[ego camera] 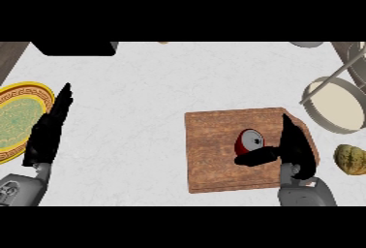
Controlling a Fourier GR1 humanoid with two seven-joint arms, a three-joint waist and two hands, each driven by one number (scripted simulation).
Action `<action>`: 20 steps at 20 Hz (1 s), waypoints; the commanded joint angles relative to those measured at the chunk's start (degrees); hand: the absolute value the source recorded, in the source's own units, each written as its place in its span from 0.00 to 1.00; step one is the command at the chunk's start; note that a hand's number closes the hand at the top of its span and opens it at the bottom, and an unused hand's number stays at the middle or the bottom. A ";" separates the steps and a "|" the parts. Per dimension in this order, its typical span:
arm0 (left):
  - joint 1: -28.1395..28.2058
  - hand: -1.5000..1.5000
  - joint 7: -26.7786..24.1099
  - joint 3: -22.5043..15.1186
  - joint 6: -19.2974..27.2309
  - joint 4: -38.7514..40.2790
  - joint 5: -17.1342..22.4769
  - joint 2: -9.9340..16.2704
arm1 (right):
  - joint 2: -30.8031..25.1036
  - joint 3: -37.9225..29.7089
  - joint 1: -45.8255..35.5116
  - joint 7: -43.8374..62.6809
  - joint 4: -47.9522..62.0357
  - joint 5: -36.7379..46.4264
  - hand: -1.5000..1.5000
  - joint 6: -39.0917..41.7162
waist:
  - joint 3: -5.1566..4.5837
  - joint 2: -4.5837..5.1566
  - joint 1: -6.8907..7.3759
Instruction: Pick the can from the cutting board and place it in the tiered basket
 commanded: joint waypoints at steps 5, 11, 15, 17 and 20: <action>0.50 0.50 -2.29 2.56 -2.90 2.60 1.27 0.09 | 3.33 -1.47 -0.68 13.81 -1.41 2.74 0.00 4.87 | 0.12 0.18 -0.19; -0.60 0.50 1.30 1.01 -1.20 -0.61 -1.47 -0.97 | 3.38 -2.41 -4.29 13.81 4.25 0.54 0.00 3.65 | 0.20 0.19 0.48; -0.42 0.50 0.47 1.00 -0.26 -0.18 -2.67 -2.70 | 3.39 -3.21 -3.62 8.77 9.64 -1.50 0.00 0.45 | 0.24 0.34 0.52; 0.10 0.50 0.44 0.78 -1.03 -0.45 -2.67 -3.16 | 3.39 -4.34 -5.56 11.68 6.39 -2.79 0.00 2.98 | 0.22 0.23 0.20; -0.14 0.50 2.60 3.06 -3.23 -2.35 -1.36 -0.25 | 3.39 -2.74 -6.08 10.17 11.17 -5.55 1.00 0.65 | 0.25 0.28 0.78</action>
